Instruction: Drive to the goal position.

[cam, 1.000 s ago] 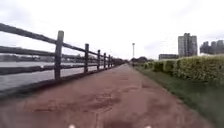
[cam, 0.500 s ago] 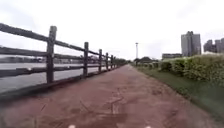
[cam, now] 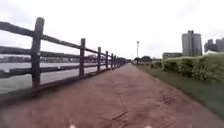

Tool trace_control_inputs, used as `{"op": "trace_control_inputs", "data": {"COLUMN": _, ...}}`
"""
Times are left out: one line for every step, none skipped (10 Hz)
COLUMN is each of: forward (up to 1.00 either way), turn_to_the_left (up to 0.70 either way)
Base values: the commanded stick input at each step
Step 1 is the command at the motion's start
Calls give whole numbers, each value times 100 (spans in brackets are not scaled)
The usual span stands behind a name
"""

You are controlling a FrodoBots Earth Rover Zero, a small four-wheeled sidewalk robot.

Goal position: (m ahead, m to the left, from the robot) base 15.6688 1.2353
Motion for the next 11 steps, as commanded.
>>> {"op": "trace_control_inputs", "data": {"forward": 100, "turn_to_the_left": -40}}
{"op": "trace_control_inputs", "data": {"forward": 100, "turn_to_the_left": -40}}
{"op": "trace_control_inputs", "data": {"forward": 100, "turn_to_the_left": -40}}
{"op": "trace_control_inputs", "data": {"forward": 100, "turn_to_the_left": -40}}
{"op": "trace_control_inputs", "data": {"forward": 100, "turn_to_the_left": -40}}
{"op": "trace_control_inputs", "data": {"forward": 100, "turn_to_the_left": -12}}
{"op": "trace_control_inputs", "data": {"forward": 100, "turn_to_the_left": 0}}
{"op": "trace_control_inputs", "data": {"forward": 100, "turn_to_the_left": 0}}
{"op": "trace_control_inputs", "data": {"forward": 100, "turn_to_the_left": 0}}
{"op": "trace_control_inputs", "data": {"forward": 100, "turn_to_the_left": 0}}
{"op": "trace_control_inputs", "data": {"forward": 100, "turn_to_the_left": 0}}
